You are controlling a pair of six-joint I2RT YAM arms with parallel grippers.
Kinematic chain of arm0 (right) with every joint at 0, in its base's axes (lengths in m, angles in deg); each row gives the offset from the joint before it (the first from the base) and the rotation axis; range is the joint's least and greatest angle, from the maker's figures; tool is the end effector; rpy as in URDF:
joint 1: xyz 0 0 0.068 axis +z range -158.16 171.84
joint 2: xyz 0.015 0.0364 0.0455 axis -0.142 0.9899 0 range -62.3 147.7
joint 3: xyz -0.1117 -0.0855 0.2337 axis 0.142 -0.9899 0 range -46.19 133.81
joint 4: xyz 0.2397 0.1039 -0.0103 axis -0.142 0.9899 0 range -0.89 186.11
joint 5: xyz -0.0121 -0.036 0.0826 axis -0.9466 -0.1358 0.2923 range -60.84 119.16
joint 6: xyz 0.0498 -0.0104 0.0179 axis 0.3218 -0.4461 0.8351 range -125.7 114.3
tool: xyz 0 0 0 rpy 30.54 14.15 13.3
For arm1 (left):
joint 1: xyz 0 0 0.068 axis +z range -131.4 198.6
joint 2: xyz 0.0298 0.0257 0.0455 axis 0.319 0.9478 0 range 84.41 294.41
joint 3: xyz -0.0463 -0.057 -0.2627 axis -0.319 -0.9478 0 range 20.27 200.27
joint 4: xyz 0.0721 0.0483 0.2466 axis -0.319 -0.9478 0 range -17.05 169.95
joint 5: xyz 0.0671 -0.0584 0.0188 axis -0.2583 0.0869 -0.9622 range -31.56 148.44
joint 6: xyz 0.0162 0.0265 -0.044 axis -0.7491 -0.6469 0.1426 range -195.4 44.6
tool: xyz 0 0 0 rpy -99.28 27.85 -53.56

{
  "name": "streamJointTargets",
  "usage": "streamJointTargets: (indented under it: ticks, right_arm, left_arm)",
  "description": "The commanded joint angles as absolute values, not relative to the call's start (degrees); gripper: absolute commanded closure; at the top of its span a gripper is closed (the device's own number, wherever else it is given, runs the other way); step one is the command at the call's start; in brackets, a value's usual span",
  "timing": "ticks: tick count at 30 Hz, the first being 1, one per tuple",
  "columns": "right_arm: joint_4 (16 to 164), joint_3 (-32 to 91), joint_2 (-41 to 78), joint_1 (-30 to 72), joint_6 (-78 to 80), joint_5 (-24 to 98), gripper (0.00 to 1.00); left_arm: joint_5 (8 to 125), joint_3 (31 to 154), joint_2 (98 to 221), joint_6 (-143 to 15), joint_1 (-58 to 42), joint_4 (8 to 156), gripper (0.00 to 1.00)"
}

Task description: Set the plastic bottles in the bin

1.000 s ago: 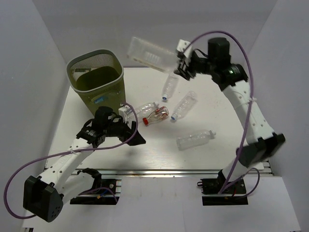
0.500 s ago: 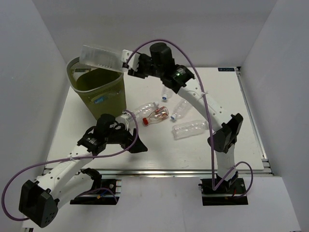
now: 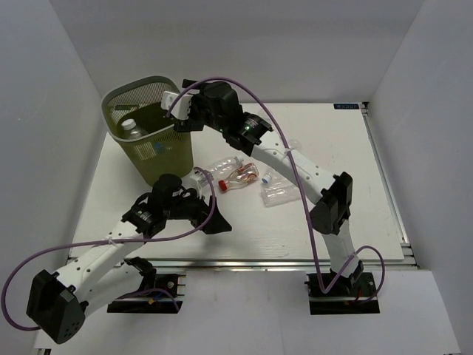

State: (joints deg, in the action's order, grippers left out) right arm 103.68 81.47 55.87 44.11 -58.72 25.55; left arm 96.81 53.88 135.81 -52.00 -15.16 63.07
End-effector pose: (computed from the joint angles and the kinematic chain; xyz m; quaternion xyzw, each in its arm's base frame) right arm 0.2988 0.3826 0.4361 -0.5732 0.4643 -0.0276 0.6746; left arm 0.1462 -0.1244 0.2441 0.2275 0.8193 -0.4654 0.2458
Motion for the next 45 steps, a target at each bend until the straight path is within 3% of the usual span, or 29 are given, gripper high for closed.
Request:
streamJointTargets:
  ticks: [1,4,5,7,9,10,13,14,15,16,19,23,28,38,42,43,45]
  right_arm:
    - [97.82,83.28,54.43,44.31,-59.24,19.50,0.10]
    - [98.95,82.57,50.13,43.08,-54.77,17.04,0.10]
    - [100.17,80.66,49.07,41.86,-53.36,15.73,0.19]
    - [105.97,77.93,43.82,38.96,-46.54,15.80,0.45]
    - [111.34,72.13,38.71,35.01,-42.64,16.59,1.00]
    - [112.22,66.80,33.30,32.21,-39.75,17.73,1.00]
    - [117.49,55.96,25.90,24.04,-35.60,21.23,1.00]
    - [120.02,54.55,24.64,19.92,-33.93,22.21,0.91]
    - [123.18,51.14,23.67,17.96,-32.26,23.18,0.75]
    - [127.04,50.41,22.44,14.11,-31.38,26.58,0.42]
    - [134.60,45.85,20.42,6.63,-28.65,33.96,0.28]
    - [135.87,32.93,13.57,2.91,-29.78,46.34,0.24]
    - [136.75,23.53,4.43,1.60,-30.22,52.62,0.24]
    - [140.35,17.97,0.81,0.72,-35.47,59.48,0.24]
    - [145.34,17.36,-0.24,0.80,-42.69,63.61,0.24]
    - [145.88,17.36,-0.77,0.63,-47.58,63.70,0.24]
    - [147.37,16.57,-2.08,0.54,-51.91,63.53,0.22]
  left_arm:
    - [96.32,57.71,138.28,-51.32,-17.24,67.64,0.00]
    - [95.70,61.83,145.19,-53.67,-19.97,69.49,0.00]
    - [94.57,64.98,147.49,-54.82,-20.76,69.49,0.00]
    - [90.98,70.94,154.67,-59.46,-23.48,67.66,0.00]
    - [81.27,75.45,159.01,-62.29,-24.98,63.46,0.00]
    - [77.63,79.64,160.94,-64.39,-24.99,62.12,0.00]
    - [65.43,86.07,168.24,-67.21,-26.22,58.26,0.00]
    - [63.29,87.58,170.17,-69.92,-26.22,57.11,0.00]
    - [61.27,88.99,172.19,-71.34,-26.22,55.97,0.00]
    - [59.16,91.87,176.39,-72.75,-26.22,53.52,0.00]
    - [53.45,96.19,181.78,-75.22,-26.22,51.39,0.00]
    - [48.61,98.05,186.70,-75.84,-26.22,53.58,0.00]
    - [43.06,102.45,194.36,-76.89,-26.22,51.82,0.00]
    - [42.43,106.41,203.76,-76.81,-26.22,49.72,0.02]
    - [45.77,106.93,205.00,-75.67,-26.22,48.49,0.26]
    - [47.00,106.41,203.17,-75.66,-26.22,48.49,0.40]
    - [48.23,105.88,200.35,-75.14,-27.45,49.01,0.53]
